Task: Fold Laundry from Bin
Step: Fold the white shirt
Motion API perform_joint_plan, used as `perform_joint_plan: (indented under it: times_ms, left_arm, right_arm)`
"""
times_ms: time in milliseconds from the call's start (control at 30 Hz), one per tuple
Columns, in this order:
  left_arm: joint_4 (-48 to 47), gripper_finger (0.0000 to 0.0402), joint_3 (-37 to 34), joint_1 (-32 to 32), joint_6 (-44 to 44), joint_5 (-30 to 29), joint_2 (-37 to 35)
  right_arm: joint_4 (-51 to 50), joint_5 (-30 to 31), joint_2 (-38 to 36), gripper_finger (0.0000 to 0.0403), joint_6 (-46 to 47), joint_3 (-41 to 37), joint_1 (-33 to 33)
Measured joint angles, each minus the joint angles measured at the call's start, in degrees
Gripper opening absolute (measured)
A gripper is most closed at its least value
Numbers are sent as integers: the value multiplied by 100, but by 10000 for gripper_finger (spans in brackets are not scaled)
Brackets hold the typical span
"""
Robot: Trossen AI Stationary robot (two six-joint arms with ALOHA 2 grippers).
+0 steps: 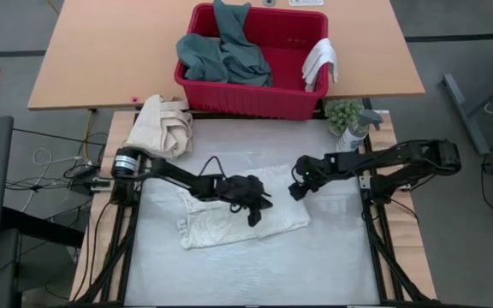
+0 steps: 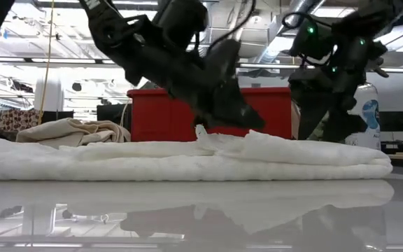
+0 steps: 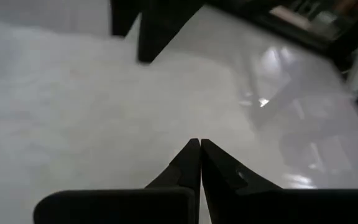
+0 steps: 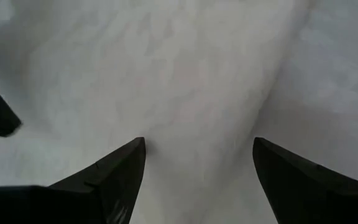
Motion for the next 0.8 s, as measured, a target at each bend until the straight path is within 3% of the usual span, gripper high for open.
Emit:
perform_joint_plan:
  times_ms: [467,800]
  left_arm:
    - [-513,0,81,12,303,82,275]
    - [-441,0,86,40,100,251,620]
  right_arm:
    - [1790,125,-9,320,395,-1186,-79]
    - [2085,5,-4,317,109,-1329,-81]
